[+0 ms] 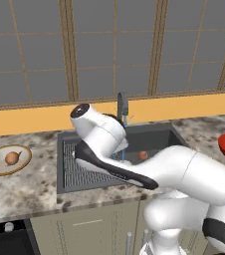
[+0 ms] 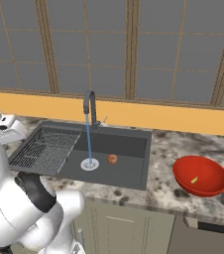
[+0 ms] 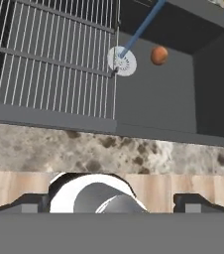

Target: Pick the onions from the sink and place them in one bowl. Place the lemon wedge in the other bowl. Then turn off the sink faucet.

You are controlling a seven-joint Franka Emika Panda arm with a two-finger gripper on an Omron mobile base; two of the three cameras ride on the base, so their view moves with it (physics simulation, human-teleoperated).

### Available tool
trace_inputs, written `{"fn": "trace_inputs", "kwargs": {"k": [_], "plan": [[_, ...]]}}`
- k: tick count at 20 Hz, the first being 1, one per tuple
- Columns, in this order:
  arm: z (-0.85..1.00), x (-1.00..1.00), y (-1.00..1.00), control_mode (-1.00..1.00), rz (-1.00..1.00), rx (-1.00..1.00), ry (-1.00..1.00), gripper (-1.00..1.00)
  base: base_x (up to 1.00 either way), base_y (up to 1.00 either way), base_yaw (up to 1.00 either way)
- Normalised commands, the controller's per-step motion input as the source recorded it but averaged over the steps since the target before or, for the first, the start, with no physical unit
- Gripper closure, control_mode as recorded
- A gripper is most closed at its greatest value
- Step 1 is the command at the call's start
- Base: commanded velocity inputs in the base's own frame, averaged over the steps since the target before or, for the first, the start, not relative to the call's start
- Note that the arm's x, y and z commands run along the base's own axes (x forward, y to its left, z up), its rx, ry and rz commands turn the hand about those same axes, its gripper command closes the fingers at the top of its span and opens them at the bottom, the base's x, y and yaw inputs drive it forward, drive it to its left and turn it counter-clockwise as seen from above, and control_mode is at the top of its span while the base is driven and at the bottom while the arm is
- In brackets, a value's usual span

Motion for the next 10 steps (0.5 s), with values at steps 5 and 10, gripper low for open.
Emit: {"fn": "trace_inputs", "kwargs": {"k": [5,10], "plan": [[0.0,0.02,-1.0,-1.0,0.25,0.18,0.0,-1.0,0.0,0.0,0.0],[0.0,0.16,-1.0,-1.0,0.27,0.38,0.0,-1.0,0.0,0.0,0.0]]}}
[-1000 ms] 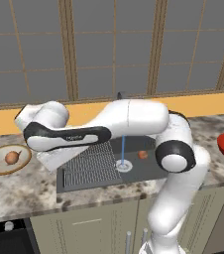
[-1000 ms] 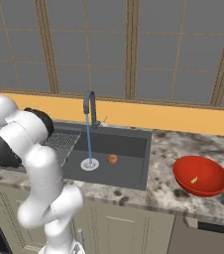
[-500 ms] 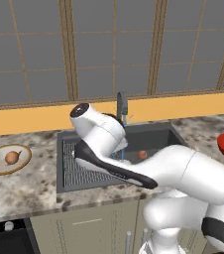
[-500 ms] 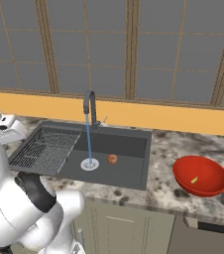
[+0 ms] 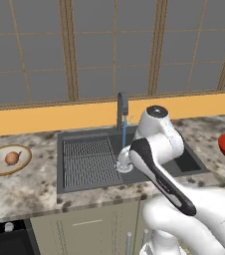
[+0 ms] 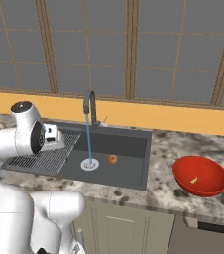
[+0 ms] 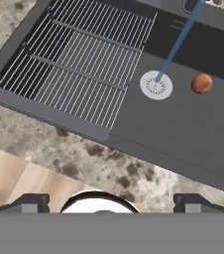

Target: Pick the onions from the sink and place them in one bowl. Place the lemon wedge in the other bowl. Then turn off the sink faucet.

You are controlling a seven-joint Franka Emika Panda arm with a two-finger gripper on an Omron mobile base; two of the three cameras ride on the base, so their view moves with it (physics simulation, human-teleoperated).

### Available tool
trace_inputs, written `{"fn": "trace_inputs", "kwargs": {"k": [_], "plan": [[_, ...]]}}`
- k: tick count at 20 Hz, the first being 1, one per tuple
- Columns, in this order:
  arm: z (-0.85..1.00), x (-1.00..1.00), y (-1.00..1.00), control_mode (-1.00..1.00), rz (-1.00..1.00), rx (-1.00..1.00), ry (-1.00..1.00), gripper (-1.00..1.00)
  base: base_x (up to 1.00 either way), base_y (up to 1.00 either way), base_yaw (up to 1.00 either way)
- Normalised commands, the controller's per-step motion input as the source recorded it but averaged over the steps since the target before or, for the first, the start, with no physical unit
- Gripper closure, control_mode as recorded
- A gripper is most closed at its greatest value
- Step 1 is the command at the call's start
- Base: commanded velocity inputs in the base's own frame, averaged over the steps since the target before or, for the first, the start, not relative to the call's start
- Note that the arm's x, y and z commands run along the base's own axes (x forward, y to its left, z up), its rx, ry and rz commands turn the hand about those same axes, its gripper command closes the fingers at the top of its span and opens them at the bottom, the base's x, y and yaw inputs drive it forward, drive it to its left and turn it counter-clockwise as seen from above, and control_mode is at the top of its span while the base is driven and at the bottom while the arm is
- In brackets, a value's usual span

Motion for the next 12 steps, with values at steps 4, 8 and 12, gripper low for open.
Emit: {"fn": "trace_inputs", "kwargs": {"k": [4,8,12], "plan": [[0.0,0.31,-0.95,-1.0,0.05,0.32,0.0,-1.0,0.0,0.0,0.0],[0.0,0.59,-0.89,-1.0,-0.05,0.1,0.0,-1.0,0.0,0.0,0.0],[-0.02,0.95,-0.76,-1.0,-0.2,0.0,0.14,-1.0,0.0,0.0,0.0]]}}
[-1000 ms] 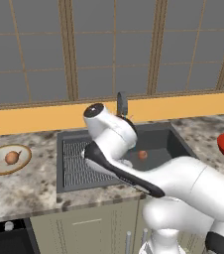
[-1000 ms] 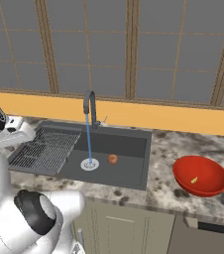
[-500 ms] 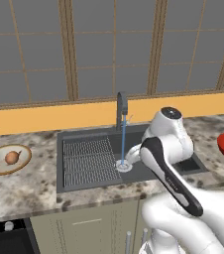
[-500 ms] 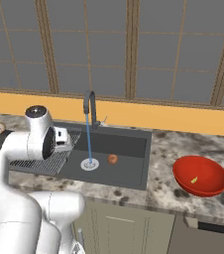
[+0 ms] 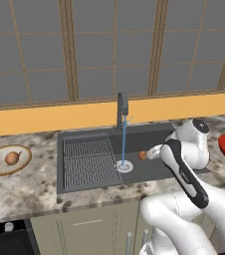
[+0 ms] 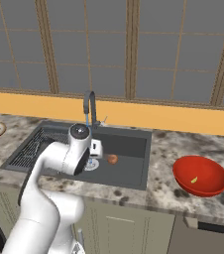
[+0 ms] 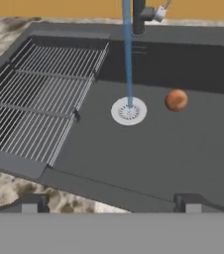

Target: Pick the onions from the sink and place them in one bowl. Place the lemon wedge in the other bowl. Then turn off the sink faucet.

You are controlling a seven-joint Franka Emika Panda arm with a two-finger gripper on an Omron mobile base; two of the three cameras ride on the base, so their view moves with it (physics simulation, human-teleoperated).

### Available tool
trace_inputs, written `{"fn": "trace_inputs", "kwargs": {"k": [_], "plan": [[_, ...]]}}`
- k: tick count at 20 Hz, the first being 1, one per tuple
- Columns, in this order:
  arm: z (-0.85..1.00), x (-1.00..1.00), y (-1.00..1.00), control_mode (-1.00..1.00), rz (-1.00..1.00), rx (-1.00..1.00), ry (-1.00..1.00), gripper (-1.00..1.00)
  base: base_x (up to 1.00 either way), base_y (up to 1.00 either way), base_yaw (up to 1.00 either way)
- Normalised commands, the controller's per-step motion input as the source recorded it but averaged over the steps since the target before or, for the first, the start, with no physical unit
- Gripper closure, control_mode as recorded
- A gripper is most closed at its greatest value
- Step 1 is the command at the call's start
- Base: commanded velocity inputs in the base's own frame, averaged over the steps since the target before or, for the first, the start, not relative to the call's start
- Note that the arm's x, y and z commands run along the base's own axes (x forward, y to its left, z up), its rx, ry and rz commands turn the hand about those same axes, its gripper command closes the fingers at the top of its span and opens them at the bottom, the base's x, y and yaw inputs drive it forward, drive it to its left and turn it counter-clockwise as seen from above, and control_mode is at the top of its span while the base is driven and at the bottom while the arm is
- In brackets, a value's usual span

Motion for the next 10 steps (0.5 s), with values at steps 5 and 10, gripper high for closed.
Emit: {"fn": "trace_inputs", "kwargs": {"k": [5,10], "plan": [[0.0,1.0,-0.5,-1.0,-0.27,0.0,0.24,-1.0,0.0,0.0,0.0],[-0.01,0.76,-0.43,-1.0,-0.06,0.02,0.22,-1.0,0.0,0.0,0.0]]}}
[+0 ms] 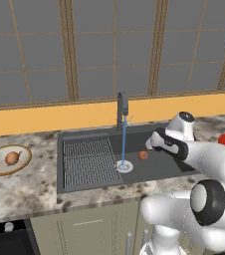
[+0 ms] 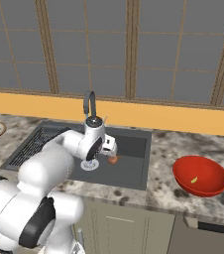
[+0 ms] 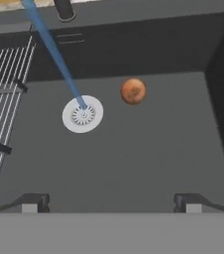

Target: Pick the onions from the sink and place them in one bowl. Place the lemon wedge in the other bowl. Then turn off the sink faucet.

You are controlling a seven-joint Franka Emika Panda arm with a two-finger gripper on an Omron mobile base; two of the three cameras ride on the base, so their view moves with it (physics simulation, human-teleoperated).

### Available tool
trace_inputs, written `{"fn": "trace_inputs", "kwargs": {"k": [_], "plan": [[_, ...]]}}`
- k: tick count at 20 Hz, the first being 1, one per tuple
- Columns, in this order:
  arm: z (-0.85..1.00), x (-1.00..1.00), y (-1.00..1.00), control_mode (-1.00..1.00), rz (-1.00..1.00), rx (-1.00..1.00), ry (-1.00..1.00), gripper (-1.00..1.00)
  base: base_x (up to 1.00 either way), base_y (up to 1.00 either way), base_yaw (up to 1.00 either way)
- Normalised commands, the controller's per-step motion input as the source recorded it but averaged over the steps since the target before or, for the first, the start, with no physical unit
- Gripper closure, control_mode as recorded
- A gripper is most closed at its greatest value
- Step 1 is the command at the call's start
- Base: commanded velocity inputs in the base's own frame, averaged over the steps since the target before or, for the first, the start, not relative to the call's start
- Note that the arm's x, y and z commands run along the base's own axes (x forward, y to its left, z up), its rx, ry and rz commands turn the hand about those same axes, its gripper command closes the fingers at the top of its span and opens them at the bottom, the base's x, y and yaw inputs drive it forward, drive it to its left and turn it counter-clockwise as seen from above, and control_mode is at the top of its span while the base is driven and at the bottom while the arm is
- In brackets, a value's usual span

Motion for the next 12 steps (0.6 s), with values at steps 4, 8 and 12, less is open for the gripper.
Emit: {"fn": "trace_inputs", "kwargs": {"k": [4,8,12], "plan": [[-0.21,0.48,-0.21,-1.0,0.1,0.08,0.15,-1.0,0.0,0.0,0.0],[-0.38,0.37,-0.08,-1.0,0.23,0.1,0.08,-1.0,0.0,0.0,0.0],[-0.47,0.36,0.0,-1.0,0.23,0.06,0.07,-1.0,0.0,0.0,0.0]]}}
